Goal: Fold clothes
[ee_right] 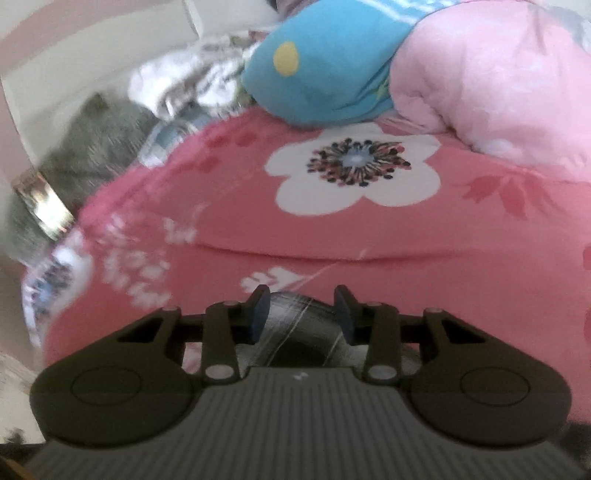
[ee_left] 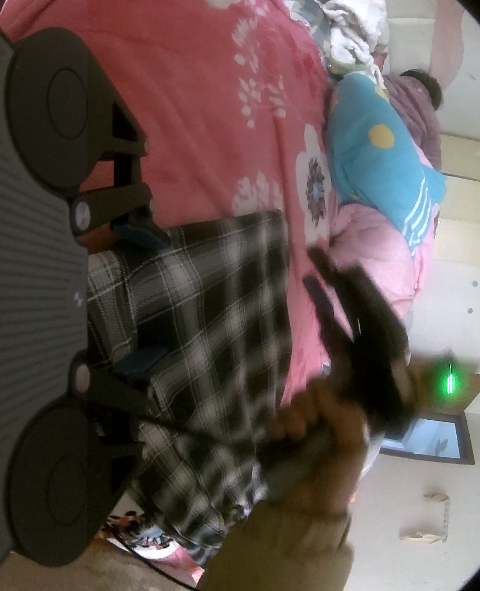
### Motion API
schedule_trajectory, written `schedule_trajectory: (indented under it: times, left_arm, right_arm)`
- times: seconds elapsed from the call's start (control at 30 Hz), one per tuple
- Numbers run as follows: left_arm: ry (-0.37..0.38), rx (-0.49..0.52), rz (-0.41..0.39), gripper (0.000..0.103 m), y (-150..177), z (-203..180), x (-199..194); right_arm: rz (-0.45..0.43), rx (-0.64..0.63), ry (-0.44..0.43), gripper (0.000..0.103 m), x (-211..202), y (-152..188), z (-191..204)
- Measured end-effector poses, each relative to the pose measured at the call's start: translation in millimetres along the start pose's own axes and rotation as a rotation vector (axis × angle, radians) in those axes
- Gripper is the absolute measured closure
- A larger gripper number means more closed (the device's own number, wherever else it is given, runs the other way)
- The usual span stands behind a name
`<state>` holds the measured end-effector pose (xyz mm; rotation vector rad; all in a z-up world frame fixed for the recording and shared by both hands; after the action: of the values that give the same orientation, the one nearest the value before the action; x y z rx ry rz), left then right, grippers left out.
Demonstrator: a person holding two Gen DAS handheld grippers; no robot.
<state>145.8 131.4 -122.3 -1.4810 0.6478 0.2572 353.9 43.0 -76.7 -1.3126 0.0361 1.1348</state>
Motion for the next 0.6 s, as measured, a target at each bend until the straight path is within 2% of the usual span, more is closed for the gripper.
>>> schedule_trajectory:
  times: [0.1,0.17,0.37,0.5,0.6]
  left_arm:
    - [0.005,-0.004,0.001,0.043,1,1,-2]
    - [0.006,-0.001,0.001,0.043,2,1,-2]
    - [-0.006,-0.008,0.003,0.043,1,2,-2]
    - [-0.019,-0.020,0.006,0.043,2,7,0]
    - [-0.021,-0.021,0.008,0.043,1,8,1]
  right_arm:
    - [0.005,0.048,-0.018,0.065,-31,13,-8]
    - [0.034,0.083,0.019,0.065,-41,26,-24]
    - [0.028,0.191,0.097,0.067,-22,36,-79]
    - [-0.033,0.242,0.063,0.065,-47,33,-76]
    - [-0.079,0.203,0.051,0.064,-89,36,-69]
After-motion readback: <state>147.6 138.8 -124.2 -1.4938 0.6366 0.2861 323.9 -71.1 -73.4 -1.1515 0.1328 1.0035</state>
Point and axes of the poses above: each gripper's, at about its wrist camera, not at the fingertips, and x roughly the way its jaws point, z to its left, y to its underside, the point moved 8 cm from there along x, roughly the way its jaws point, and after that the axes turned 9 degrees about -y, right-handed, at the moved point
